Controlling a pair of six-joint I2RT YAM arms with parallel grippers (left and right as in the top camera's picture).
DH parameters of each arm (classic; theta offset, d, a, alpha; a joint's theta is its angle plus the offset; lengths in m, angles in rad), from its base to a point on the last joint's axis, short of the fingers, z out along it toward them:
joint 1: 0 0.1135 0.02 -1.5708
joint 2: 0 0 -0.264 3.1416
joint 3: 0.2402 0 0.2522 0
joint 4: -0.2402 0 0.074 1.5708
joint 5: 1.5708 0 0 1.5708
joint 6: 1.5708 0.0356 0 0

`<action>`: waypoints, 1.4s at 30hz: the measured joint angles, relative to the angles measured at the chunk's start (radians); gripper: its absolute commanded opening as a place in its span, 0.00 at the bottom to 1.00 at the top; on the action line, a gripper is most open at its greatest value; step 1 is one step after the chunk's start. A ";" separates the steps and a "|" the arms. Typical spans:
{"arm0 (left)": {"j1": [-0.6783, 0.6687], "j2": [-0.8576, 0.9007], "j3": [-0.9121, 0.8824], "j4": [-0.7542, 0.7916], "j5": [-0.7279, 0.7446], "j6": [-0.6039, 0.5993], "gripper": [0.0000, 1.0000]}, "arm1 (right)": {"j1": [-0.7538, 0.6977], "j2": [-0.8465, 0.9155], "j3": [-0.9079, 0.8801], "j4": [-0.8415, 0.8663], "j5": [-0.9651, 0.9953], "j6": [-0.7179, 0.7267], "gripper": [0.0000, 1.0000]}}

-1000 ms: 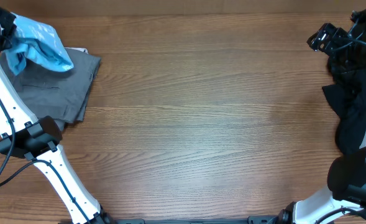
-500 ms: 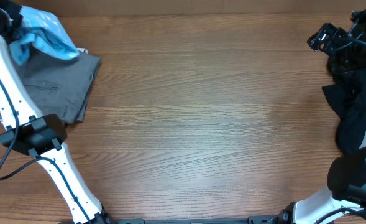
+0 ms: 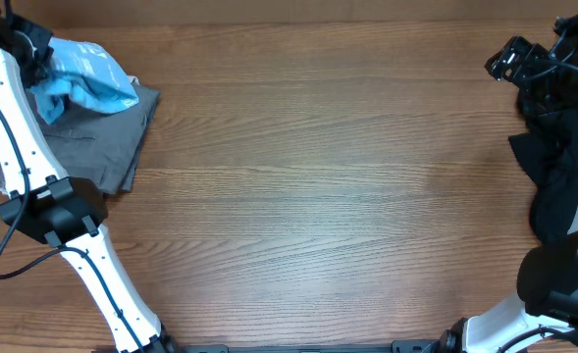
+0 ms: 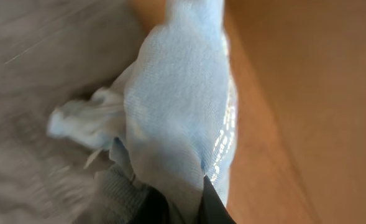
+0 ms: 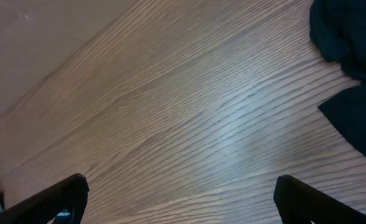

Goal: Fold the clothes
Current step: 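Lower the blue bundle onto the grey garment and open the left gripper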

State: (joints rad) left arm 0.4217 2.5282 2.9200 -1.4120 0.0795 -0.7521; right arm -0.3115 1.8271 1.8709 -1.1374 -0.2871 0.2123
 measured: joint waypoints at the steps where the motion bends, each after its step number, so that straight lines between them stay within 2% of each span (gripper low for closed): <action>1: 0.005 0.000 0.000 -0.022 -0.003 0.002 0.04 | 0.000 0.000 0.000 0.000 0.000 0.001 1.00; 17: 0.034 0.000 -0.001 -0.268 -0.101 0.055 0.05 | 0.000 0.000 0.000 0.000 0.000 0.000 1.00; 18: 0.034 0.000 -0.001 -0.270 -0.107 0.059 0.13 | 0.000 0.000 0.000 0.000 0.000 0.000 1.00; 19: 0.034 0.000 -0.001 -0.271 -0.111 0.071 0.30 | 0.000 0.000 0.000 0.000 0.000 0.000 1.00; 20: 0.034 0.000 -0.001 -0.271 -0.113 0.083 0.61 | 0.000 0.000 0.000 0.000 0.000 0.000 1.00; 21: 0.034 0.000 -0.001 -0.271 -0.114 0.098 0.84 | 0.000 0.000 0.000 0.000 0.000 0.000 1.00; 22: 0.034 0.000 -0.001 -0.273 -0.114 0.117 0.88 | 0.000 0.000 0.000 0.000 0.000 0.000 1.00; 28: 0.043 0.000 -0.001 -0.275 -0.106 0.207 0.98 | 0.000 0.000 0.000 0.001 0.000 0.000 1.00; 30: 0.052 0.000 -0.001 -0.275 -0.090 0.225 0.94 | 0.000 0.000 0.000 0.000 0.000 0.000 1.00; 31: 0.060 0.000 -0.001 -0.275 -0.076 0.233 0.74 | 0.000 0.000 0.000 0.000 0.000 0.001 1.00; 33: 0.078 0.000 -0.001 -0.275 -0.043 0.246 0.17 | 0.000 0.000 0.000 0.000 0.000 0.000 1.00; 34: 0.086 0.000 -0.001 -0.275 -0.024 0.256 0.04 | 0.000 0.000 0.000 0.000 0.000 0.000 1.00; 38: 0.109 -0.003 -0.007 -0.274 0.036 0.303 0.04 | 0.000 0.000 0.000 0.000 0.000 0.000 1.00; 42: 0.108 -0.008 -0.056 -0.229 0.032 0.314 0.04 | 0.000 0.000 0.000 0.001 0.000 0.000 1.00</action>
State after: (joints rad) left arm 0.5301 2.5198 2.8635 -1.6405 0.1116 -0.4377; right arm -0.3115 1.8271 1.8709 -1.1366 -0.2871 0.2127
